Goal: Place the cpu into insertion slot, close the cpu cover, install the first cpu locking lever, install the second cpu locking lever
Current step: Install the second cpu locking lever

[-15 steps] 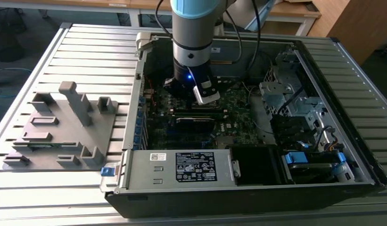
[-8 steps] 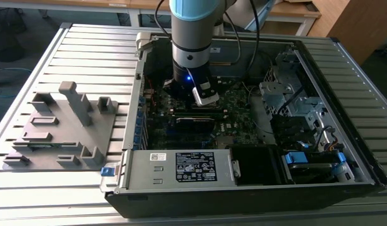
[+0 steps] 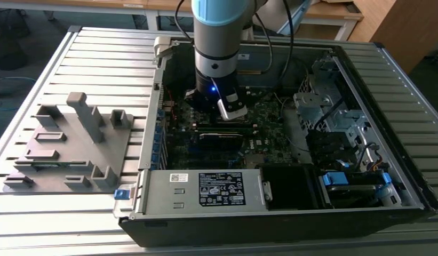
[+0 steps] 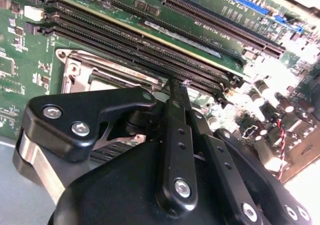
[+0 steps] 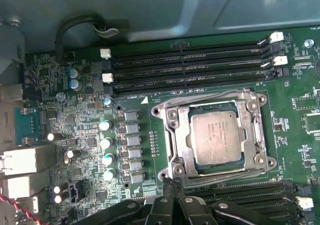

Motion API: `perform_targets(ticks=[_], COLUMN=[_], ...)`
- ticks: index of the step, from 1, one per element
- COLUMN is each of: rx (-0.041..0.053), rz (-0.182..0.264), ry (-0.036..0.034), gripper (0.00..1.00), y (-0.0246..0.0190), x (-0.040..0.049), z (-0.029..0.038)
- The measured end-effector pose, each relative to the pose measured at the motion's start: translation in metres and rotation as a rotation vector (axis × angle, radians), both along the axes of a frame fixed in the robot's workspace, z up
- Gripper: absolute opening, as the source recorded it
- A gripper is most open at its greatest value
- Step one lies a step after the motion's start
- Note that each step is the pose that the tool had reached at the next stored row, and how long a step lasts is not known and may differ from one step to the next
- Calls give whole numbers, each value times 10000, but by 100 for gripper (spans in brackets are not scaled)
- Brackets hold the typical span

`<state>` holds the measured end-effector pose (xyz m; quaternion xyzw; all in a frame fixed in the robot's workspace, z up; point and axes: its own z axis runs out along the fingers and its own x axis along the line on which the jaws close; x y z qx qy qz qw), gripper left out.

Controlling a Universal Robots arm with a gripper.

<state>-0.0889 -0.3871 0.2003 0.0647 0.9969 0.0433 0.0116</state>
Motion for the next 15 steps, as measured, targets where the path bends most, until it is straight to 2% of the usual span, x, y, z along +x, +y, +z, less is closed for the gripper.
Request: perform_targets(ticks=[7,15], rx=[105,289], rz=[1,2], ry=[1,1], gripper=[10,10], y=[-9,-24], x=[-3,-29], z=[-12,-22])
